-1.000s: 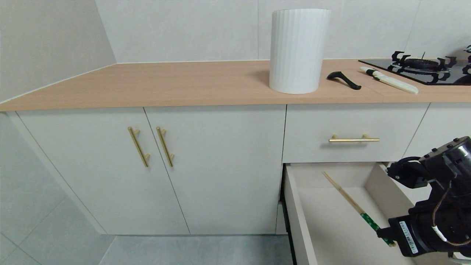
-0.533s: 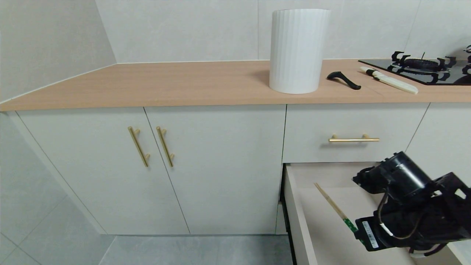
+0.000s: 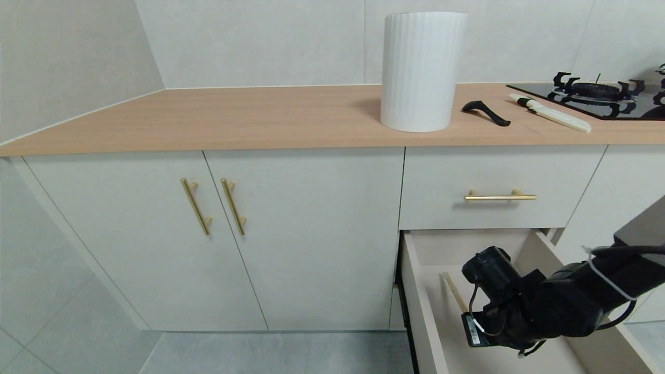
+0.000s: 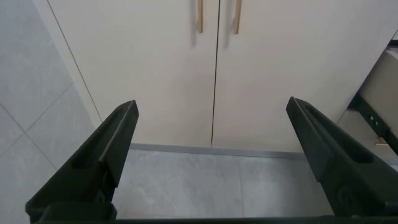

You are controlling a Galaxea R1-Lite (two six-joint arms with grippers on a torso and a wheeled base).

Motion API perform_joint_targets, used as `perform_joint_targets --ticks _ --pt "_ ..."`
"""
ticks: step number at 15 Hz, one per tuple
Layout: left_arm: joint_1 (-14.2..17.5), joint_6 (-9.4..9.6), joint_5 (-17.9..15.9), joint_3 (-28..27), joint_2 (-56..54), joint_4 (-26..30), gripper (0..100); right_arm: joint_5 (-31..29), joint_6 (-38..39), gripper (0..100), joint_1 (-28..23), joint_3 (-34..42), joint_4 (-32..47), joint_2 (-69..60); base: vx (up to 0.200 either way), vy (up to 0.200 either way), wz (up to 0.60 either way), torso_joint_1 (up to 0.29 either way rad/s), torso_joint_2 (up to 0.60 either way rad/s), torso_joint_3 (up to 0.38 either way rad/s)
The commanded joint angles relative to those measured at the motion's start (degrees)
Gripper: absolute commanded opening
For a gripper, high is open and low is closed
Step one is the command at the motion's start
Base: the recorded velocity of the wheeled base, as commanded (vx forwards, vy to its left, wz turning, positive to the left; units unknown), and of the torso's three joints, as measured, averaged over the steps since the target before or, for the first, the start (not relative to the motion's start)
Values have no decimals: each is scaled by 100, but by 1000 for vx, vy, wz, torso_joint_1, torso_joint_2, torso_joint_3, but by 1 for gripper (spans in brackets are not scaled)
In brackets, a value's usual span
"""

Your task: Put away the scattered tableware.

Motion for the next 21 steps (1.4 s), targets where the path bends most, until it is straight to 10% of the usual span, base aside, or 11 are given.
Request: perform_joint_targets --ticks 1,14,15,21 --pt "1 -4 1 0 0 -1 100 -14 -15 0 -67 139 -155 520 0 0 0 0 0 0" --pt "1 -4 1 0 0 -1 100 -23 -199 0 -269 227 -929 1285 0 0 0 0 0 0" --pt "1 -4 1 0 0 -1 100 -23 -199 100 -260 227 -929 1285 0 0 0 0 0 0" --pt "1 -4 1 0 0 -1 100 -32 -199 100 -260 245 -938 1241 0 0 0 0 0 0"
